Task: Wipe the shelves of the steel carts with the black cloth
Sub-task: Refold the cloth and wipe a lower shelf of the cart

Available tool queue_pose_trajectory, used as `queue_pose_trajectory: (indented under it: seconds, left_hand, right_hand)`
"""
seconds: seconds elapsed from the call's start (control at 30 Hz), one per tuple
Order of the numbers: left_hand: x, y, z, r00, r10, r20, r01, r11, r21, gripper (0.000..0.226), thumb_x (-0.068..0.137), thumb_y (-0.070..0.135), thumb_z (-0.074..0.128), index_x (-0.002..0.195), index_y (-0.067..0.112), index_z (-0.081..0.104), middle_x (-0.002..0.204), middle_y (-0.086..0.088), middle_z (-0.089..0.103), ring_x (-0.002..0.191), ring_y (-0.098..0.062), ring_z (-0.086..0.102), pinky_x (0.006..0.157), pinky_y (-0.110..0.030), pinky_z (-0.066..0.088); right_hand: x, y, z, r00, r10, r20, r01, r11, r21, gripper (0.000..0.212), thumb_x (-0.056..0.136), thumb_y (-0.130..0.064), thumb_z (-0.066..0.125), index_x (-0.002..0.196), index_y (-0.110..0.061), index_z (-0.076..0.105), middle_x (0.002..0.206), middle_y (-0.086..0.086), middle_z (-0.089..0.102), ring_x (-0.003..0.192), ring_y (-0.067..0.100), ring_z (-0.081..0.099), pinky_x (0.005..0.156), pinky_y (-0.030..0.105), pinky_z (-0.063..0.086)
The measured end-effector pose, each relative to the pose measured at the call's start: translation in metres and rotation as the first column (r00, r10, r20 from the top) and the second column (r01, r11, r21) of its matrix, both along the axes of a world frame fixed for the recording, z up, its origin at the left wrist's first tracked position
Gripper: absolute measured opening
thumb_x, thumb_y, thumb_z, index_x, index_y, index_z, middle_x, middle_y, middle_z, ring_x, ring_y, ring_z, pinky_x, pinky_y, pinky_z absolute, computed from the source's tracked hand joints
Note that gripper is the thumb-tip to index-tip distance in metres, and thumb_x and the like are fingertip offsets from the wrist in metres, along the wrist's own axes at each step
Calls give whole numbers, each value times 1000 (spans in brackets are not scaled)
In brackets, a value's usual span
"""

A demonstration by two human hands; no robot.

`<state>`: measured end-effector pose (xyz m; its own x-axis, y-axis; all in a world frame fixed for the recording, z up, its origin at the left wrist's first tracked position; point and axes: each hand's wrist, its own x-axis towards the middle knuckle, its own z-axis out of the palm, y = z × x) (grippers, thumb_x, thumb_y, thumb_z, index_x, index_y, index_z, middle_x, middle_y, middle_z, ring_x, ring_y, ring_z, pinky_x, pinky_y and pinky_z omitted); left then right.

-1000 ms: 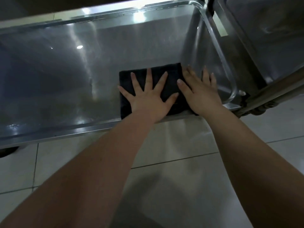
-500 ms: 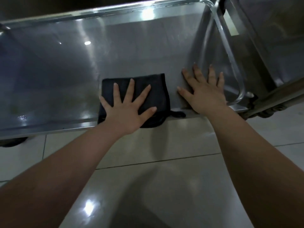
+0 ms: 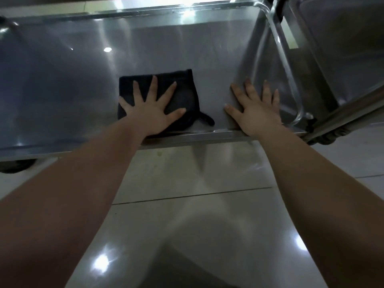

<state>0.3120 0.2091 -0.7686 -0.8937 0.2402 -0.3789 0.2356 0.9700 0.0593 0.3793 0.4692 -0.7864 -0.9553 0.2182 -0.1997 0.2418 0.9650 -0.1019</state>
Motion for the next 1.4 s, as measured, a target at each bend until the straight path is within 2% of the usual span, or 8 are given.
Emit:
queue_pose_trajectory:
  seconds: [0.2, 0.37, 0.47, 0.57, 0.73, 0.9, 1.13, 1.4]
  left_hand:
    - [30, -71, 3, 999, 38, 20, -38, 999, -10, 76, 74, 88, 20, 134, 68, -22, 158, 18, -28, 146, -31, -24, 110, -72, -7]
    - [27, -110, 6, 997, 80, 22, -80, 997, -3, 79, 67, 90, 15, 134, 69, -21, 158, 17, -28, 145, -32, -25, 109, -70, -11]
    - [30, -102, 5, 997, 76, 6, -76, 997, 3, 75, 78, 86, 21, 139, 65, -17, 159, 15, -25, 145, -36, -25, 107, -73, -12]
    - [35, -102, 5, 995, 89, -46, -87, 995, 40, 73, 84, 81, 25, 145, 60, -9, 161, 12, -20, 146, -36, -23, 108, -73, -12]
    - [35, -100, 0, 985, 167, -46, -164, 984, 70, 80, 81, 85, 20, 146, 55, -17, 161, 11, -21, 145, -36, -24, 104, -74, -14]
    - [11, -96, -5, 984, 163, -72, -161, 987, 25, 89, 71, 94, 14, 144, 58, -18, 160, 9, -26, 143, -41, -27, 100, -77, -14]
    - [-58, -106, 4, 990, 138, -17, -137, 990, 37, 86, 75, 91, 20, 145, 57, -16, 161, 7, -24, 142, -43, -26, 102, -77, -12]
    - [38, -130, 2, 999, 52, -2, -52, 999, 13, 76, 77, 87, 13, 140, 62, -20, 158, 9, -30, 143, -40, -27, 104, -77, -9]
  right_hand:
    - [1, -1, 5, 1000, -9, 27, 9, 1000, -7, 67, 90, -74, 20, 150, -50, 2, 163, -13, -6, 148, 30, -14, 118, 52, -11]
    - [-2, -37, 14, 993, -115, 35, 116, 993, -23, 64, 95, -65, 23, 152, -44, 4, 163, -10, -6, 148, 35, -14, 112, 66, -10]
    - [-16, -99, 22, 992, 92, -82, -98, 992, -76, 62, 99, -57, 27, 154, -40, 3, 164, -7, -4, 149, 33, -8, 116, 62, -3]
    - [-35, -155, 18, 967, 237, -92, -247, 964, -104, 58, 102, -53, 22, 155, -37, 5, 164, -3, -1, 149, 33, -3, 117, 57, 3]
    - [-40, -171, -5, 975, 216, -56, -216, 976, 15, 55, 103, -49, 10, 155, -34, 0, 164, 0, -3, 149, 35, -4, 117, 57, -2]
    - [-42, -175, -6, 978, 202, -53, -200, 979, 41, 54, 102, -50, 9, 154, -38, -3, 164, -3, -5, 149, 33, -6, 116, 60, -4]
    - [-46, -175, -4, 982, 189, -22, -188, 981, 37, 53, 102, -51, 11, 152, -43, -5, 163, -7, -6, 149, 30, -9, 116, 59, -6]
    - [-43, -174, -3, 985, 173, -29, -173, 985, -1, 54, 102, -52, 16, 153, -43, 0, 164, -7, -5, 149, 29, -8, 117, 57, -5]
